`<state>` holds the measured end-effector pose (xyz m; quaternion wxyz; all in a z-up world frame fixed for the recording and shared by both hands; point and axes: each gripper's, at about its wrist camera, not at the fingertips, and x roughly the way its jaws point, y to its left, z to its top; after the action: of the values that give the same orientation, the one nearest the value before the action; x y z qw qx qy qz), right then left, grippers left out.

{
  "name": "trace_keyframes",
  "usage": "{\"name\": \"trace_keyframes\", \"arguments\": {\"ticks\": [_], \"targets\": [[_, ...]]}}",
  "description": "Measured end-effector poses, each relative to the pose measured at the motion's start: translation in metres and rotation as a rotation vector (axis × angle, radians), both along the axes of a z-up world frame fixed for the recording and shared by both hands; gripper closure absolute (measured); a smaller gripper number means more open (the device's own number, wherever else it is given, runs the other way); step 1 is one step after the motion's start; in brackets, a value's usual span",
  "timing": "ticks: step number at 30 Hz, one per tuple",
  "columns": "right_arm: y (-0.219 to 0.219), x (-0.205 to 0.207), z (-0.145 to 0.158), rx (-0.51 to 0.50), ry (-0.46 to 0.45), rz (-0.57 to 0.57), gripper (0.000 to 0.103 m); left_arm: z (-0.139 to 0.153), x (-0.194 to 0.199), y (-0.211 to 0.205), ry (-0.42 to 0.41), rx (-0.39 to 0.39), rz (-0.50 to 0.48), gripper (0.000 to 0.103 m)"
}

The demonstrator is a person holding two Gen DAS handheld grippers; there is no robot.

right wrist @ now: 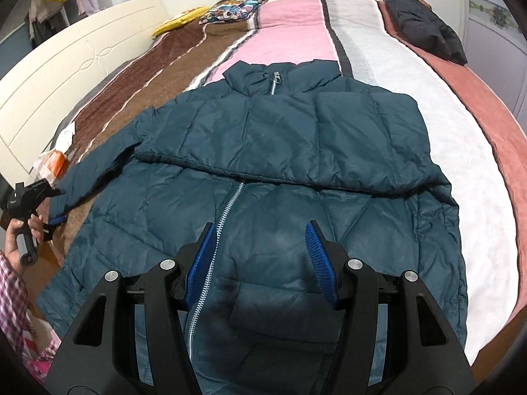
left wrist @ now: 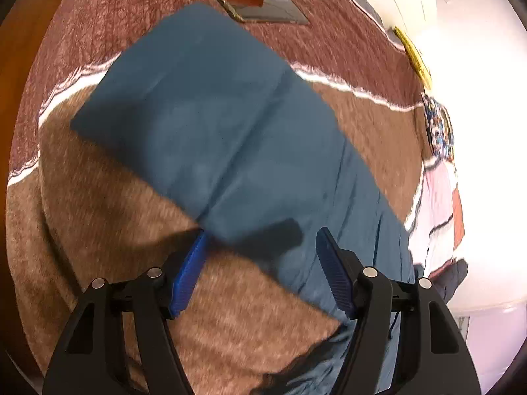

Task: Fold large clothes
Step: 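Grasp the other sleeve with the left tool and fold it across the body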

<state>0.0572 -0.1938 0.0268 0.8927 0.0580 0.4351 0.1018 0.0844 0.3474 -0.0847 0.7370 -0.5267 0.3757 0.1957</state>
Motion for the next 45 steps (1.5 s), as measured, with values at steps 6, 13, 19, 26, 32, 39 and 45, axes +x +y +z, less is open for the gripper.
{"name": "trace_keyframes", "arguments": {"ticks": [6, 13, 19, 26, 32, 39, 45], "targets": [[0.004, 0.006, -0.005, -0.004, 0.023, 0.003, 0.047, -0.003, 0.02, 0.014, -0.005, 0.018, 0.053, 0.046], [0.009, 0.009, -0.008, -0.001, 0.029, 0.022, 0.047, 0.026, 0.017, 0.014, -0.035, 0.175, 0.027, 0.097], [-0.008, 0.008, -0.002, 0.022, 0.011, -0.014, 0.047, 0.113, 0.03, -0.018, -0.17, 0.366, -0.098, 0.099], [-0.047, -0.002, 0.005, 0.068, -0.016, -0.107, 0.047, 0.216, 0.055, -0.122, -0.394, 0.569, -0.36, 0.099], [-0.086, -0.017, 0.005, 0.103, -0.036, -0.18, 0.047, 0.261, 0.074, -0.243, -0.561, 0.592, -0.657, 0.099], [-0.134, -0.031, -0.008, 0.176, -0.024, -0.274, 0.047, 0.219, 0.116, -0.391, -0.544, 0.544, -0.989, 0.099], [-0.153, -0.033, -0.012, 0.228, -0.02, -0.296, 0.047, 0.129, 0.145, -0.467, -0.335, 0.559, -1.112, 0.096]]}}
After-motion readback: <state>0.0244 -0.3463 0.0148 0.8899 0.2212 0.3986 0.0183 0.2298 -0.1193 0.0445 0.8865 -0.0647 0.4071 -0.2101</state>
